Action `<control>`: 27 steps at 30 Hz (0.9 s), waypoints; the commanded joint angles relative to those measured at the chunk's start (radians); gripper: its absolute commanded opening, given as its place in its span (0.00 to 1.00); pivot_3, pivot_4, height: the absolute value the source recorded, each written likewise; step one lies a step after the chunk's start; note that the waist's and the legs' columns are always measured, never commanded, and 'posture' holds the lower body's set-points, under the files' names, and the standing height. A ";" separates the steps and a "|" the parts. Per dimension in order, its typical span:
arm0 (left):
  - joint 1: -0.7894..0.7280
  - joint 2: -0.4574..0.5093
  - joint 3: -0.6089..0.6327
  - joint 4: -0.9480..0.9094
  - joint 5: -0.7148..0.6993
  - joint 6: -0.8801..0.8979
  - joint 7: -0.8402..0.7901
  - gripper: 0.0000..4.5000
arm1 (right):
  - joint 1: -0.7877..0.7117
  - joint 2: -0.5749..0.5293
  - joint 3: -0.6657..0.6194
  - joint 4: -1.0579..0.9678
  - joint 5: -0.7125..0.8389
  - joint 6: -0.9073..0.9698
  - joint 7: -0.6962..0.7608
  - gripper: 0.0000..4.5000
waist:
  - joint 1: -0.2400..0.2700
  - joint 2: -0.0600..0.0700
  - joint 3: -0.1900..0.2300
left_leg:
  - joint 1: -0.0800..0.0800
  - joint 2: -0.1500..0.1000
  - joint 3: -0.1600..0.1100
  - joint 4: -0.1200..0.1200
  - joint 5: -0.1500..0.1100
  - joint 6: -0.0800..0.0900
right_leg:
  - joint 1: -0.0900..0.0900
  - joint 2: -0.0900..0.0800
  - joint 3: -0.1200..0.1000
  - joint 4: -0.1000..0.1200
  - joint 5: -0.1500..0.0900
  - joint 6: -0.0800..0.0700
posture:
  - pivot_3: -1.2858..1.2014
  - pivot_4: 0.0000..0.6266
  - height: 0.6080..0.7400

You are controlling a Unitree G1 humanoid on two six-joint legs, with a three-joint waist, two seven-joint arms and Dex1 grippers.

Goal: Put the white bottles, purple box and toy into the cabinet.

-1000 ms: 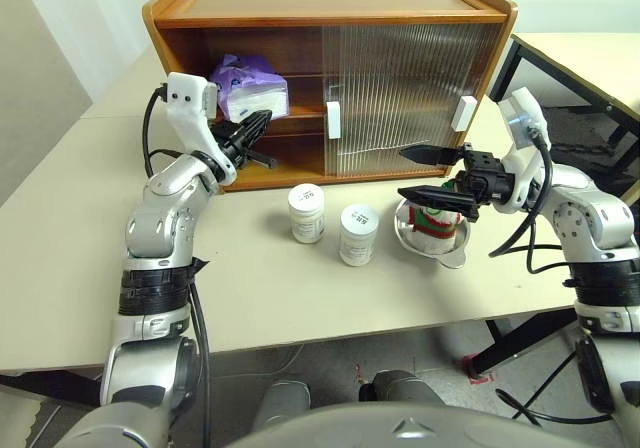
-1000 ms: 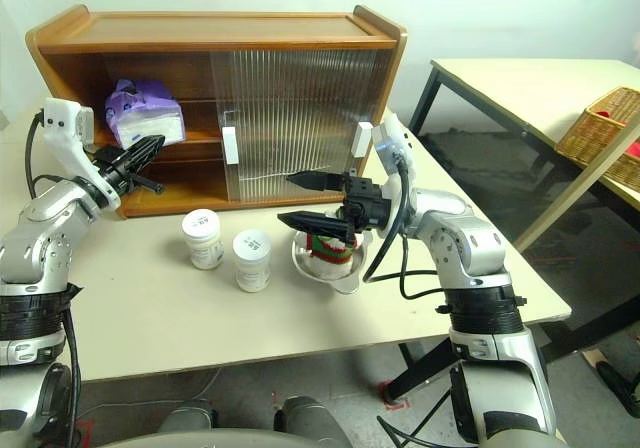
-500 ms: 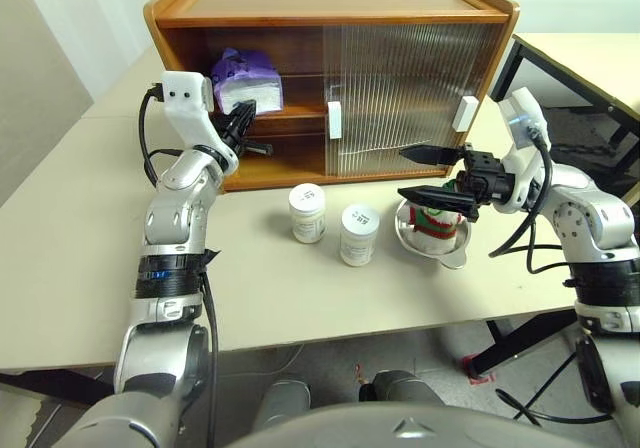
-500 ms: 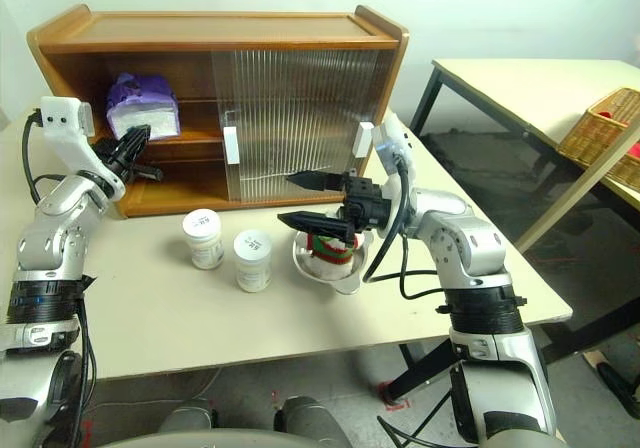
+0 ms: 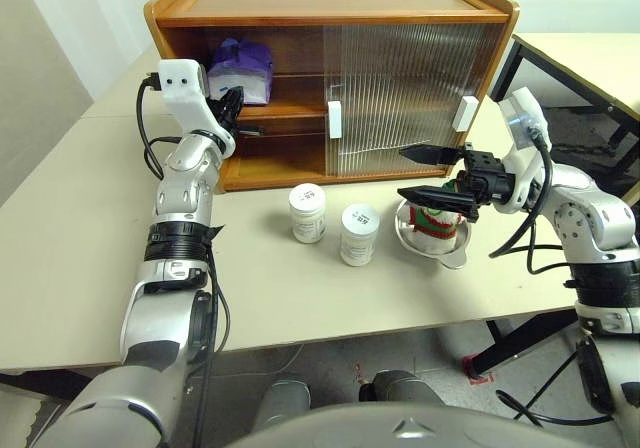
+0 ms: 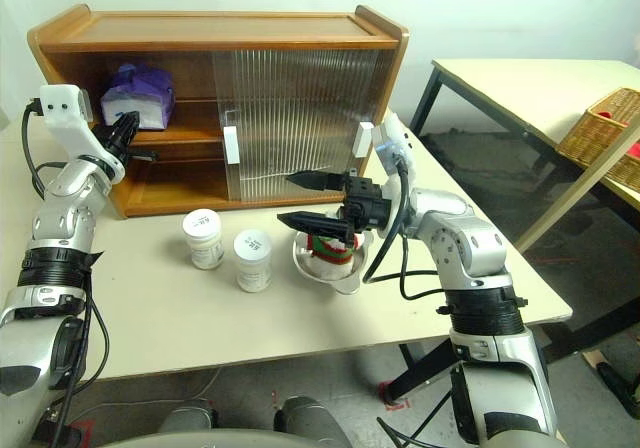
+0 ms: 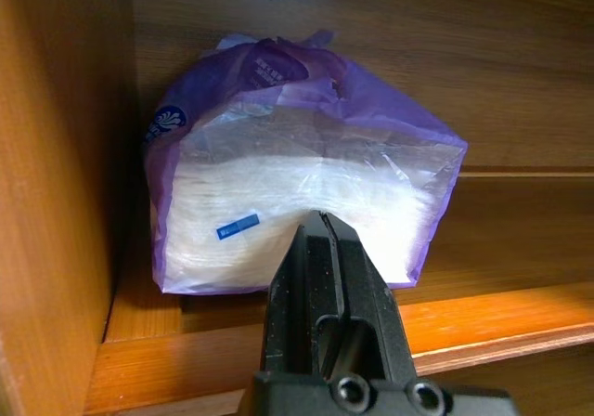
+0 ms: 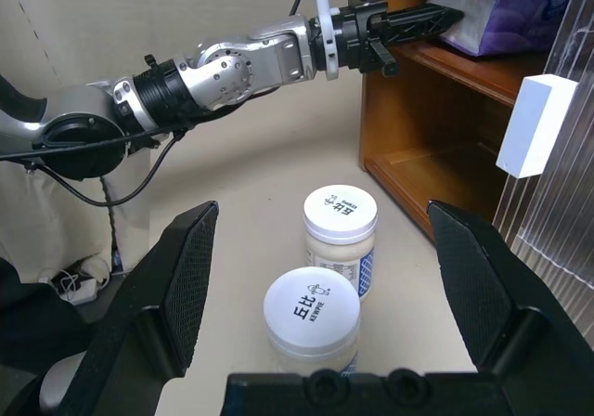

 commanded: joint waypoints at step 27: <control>0.618 0.287 0.025 -0.561 -0.294 0.138 -0.654 0.99 | -0.042 -0.008 0.017 0.042 -0.015 -0.008 0.030 1.00 | -0.006 0.001 0.000 | -0.003 0.001 -0.005 -0.003 -0.006 -0.011 | -0.009 -0.001 0.004 0.000 -0.003 -0.005 | 0.51 0.00 1.00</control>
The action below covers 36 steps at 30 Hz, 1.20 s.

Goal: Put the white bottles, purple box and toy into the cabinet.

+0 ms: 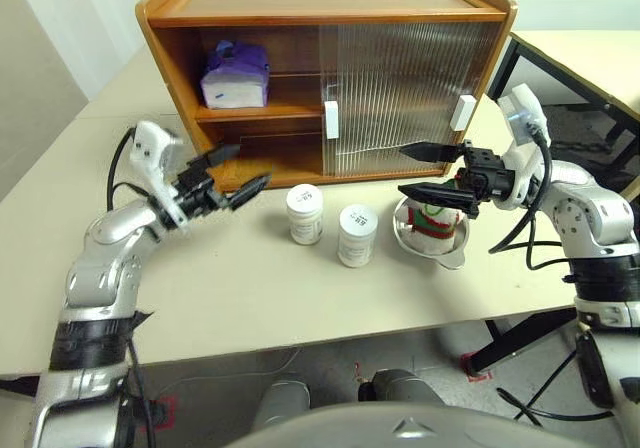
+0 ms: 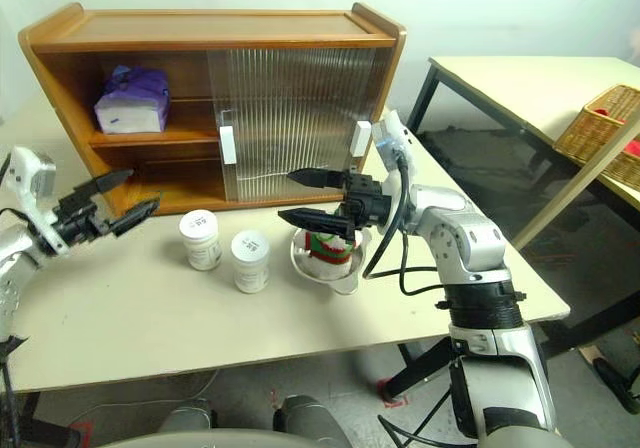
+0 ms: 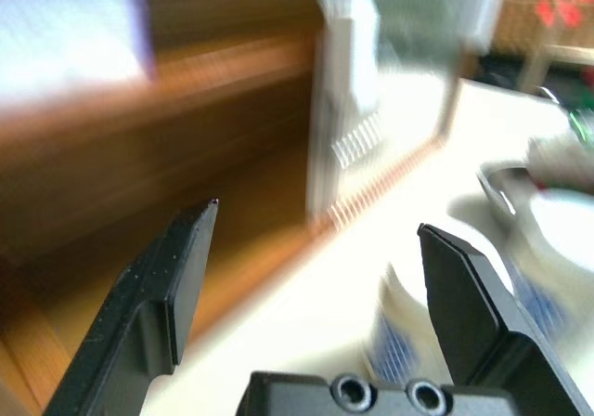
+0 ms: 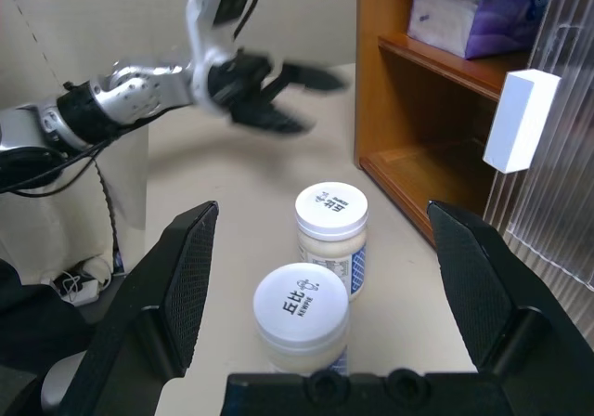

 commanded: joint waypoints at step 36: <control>0.026 -0.111 -0.168 0.206 0.115 -0.140 -0.100 0.99 | 0.006 -0.051 -0.016 -0.058 0.015 0.038 -0.011 1.00 | 0.000 0.002 -0.001 | 0.002 0.004 -0.004 0.001 -0.003 -0.006 | 0.001 0.004 0.007 0.002 -0.002 -0.004 | 0.49 0.00 1.00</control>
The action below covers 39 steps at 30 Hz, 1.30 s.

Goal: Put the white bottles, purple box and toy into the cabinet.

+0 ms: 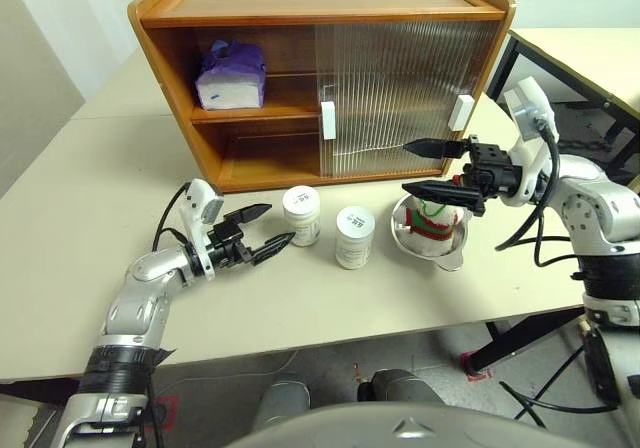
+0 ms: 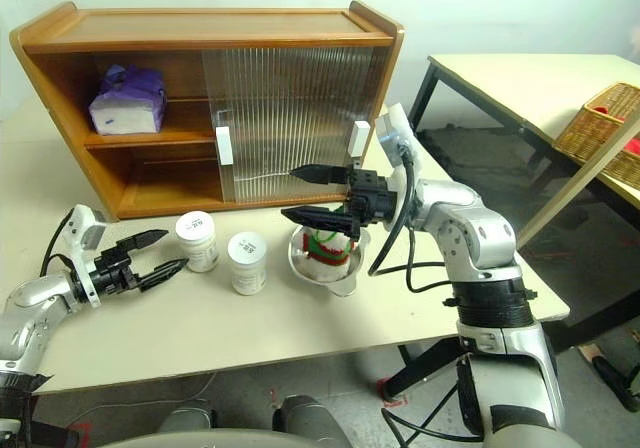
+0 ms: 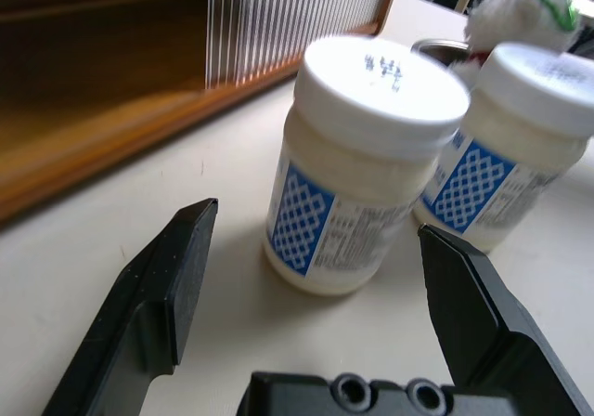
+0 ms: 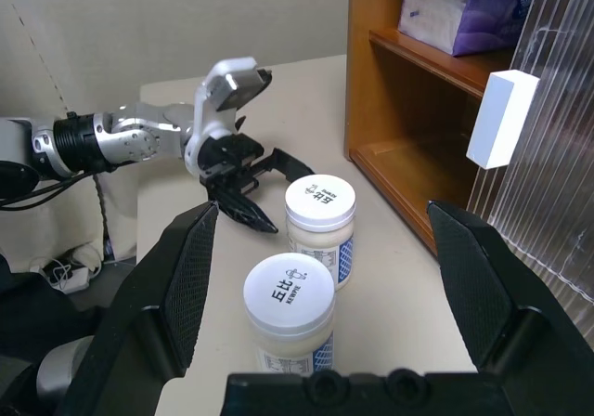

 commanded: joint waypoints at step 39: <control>-0.150 -0.108 -0.052 0.353 0.093 -0.230 -0.018 0.68 | 0.035 -0.030 -0.018 -0.049 0.026 0.020 -0.033 1.00 | -0.027 0.000 0.000 | 0.002 -0.003 0.003 0.001 0.004 0.007 | 0.002 0.000 0.004 0.000 0.003 0.008 | 0.47 0.00 1.00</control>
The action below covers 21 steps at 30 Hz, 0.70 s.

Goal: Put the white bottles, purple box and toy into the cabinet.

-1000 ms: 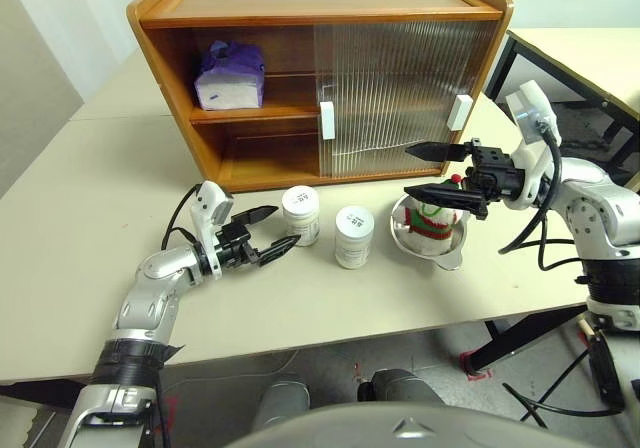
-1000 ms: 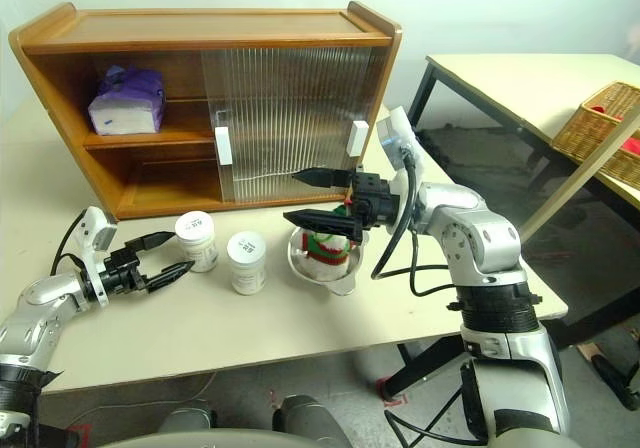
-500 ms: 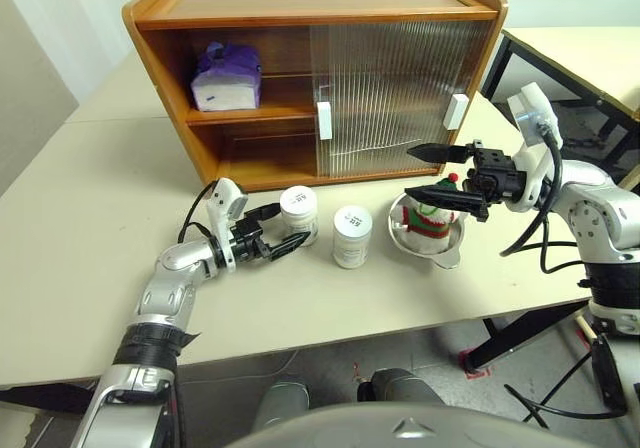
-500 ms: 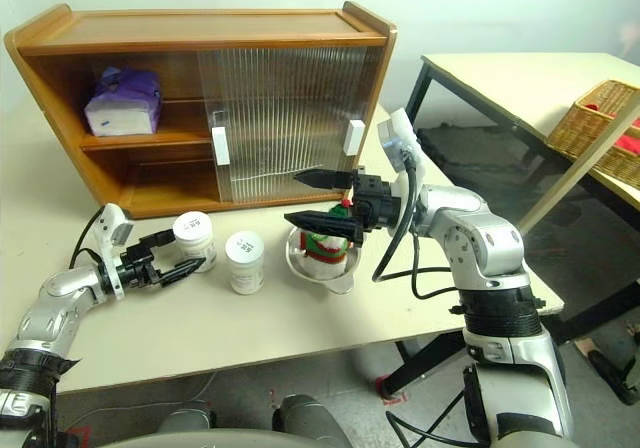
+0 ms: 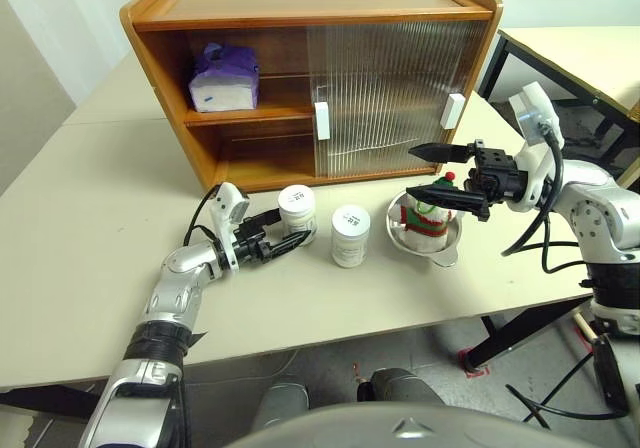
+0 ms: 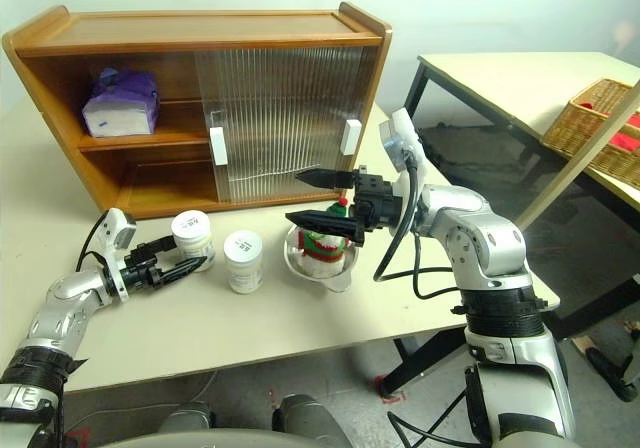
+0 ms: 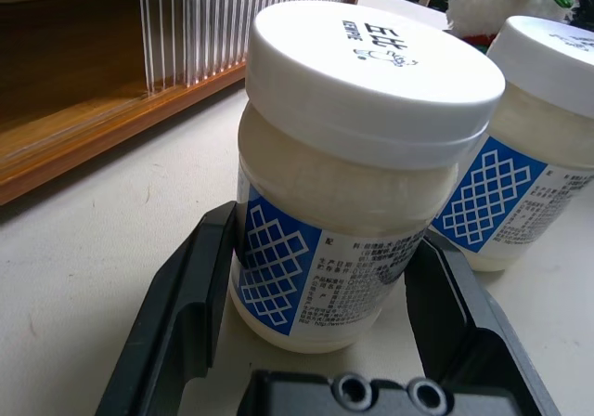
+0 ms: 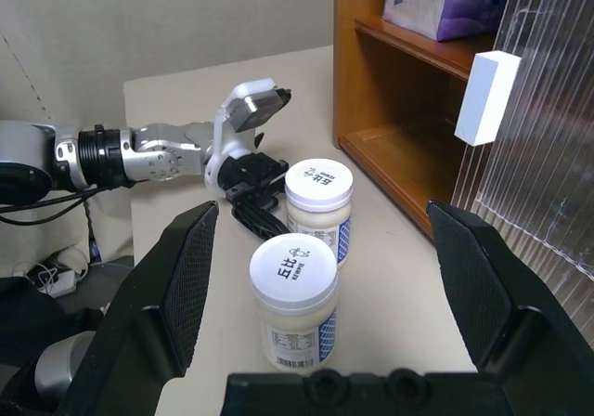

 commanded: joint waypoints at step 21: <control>-0.116 -0.057 0.139 0.050 -0.007 0.030 0.299 0.68 | 0.000 0.014 -0.001 0.000 0.002 -0.008 0.000 1.00 | 0.002 0.000 0.000 | -0.002 -0.005 0.001 -0.001 0.001 0.004 | -0.001 -0.001 -0.004 -0.002 0.000 0.003 | 0.48 0.00 1.00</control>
